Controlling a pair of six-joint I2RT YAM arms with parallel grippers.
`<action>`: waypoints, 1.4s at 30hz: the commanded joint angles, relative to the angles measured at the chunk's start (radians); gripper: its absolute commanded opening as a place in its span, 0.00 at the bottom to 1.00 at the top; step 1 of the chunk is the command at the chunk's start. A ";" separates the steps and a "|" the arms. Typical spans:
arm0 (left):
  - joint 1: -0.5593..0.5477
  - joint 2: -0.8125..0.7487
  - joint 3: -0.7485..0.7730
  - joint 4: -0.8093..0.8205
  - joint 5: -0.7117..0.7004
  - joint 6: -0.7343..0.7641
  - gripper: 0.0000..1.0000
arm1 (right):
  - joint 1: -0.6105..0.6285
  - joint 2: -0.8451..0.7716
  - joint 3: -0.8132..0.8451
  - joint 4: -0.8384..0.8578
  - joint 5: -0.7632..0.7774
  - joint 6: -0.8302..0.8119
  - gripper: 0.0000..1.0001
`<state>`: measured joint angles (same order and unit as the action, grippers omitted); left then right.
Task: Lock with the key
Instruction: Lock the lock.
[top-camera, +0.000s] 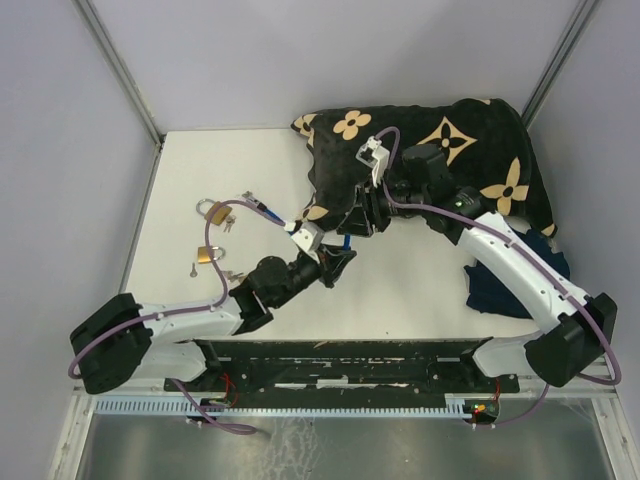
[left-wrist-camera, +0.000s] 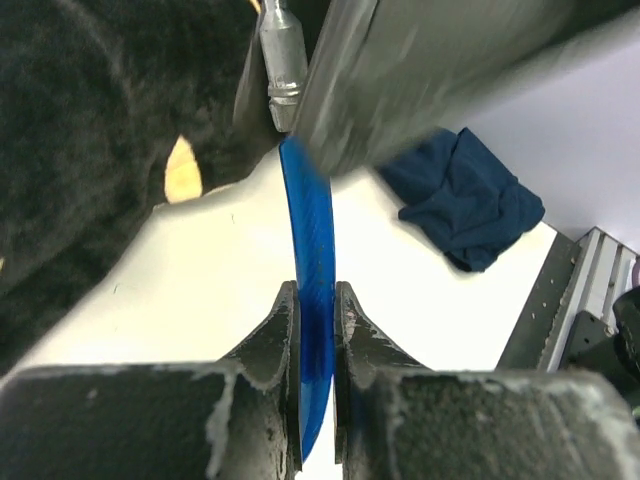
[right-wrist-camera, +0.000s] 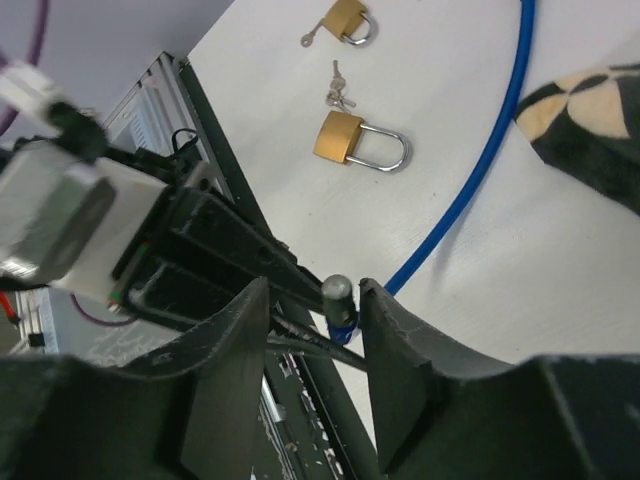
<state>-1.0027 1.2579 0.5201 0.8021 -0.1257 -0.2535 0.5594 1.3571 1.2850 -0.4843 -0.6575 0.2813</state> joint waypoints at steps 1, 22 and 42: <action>0.012 -0.084 -0.074 0.074 0.032 -0.025 0.03 | 0.007 0.001 0.159 -0.075 -0.132 -0.085 0.55; 0.012 -0.551 -0.339 -0.136 0.191 -0.226 0.03 | 0.028 0.415 0.604 -0.285 0.011 -0.376 0.70; 0.013 -0.842 -0.359 -0.323 0.251 -0.246 0.03 | 0.226 1.158 1.211 -0.475 0.477 -0.335 0.62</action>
<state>-0.9924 0.4244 0.1226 0.4721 0.0898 -0.4576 0.7647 2.5023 2.4184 -1.0096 -0.2668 -0.1108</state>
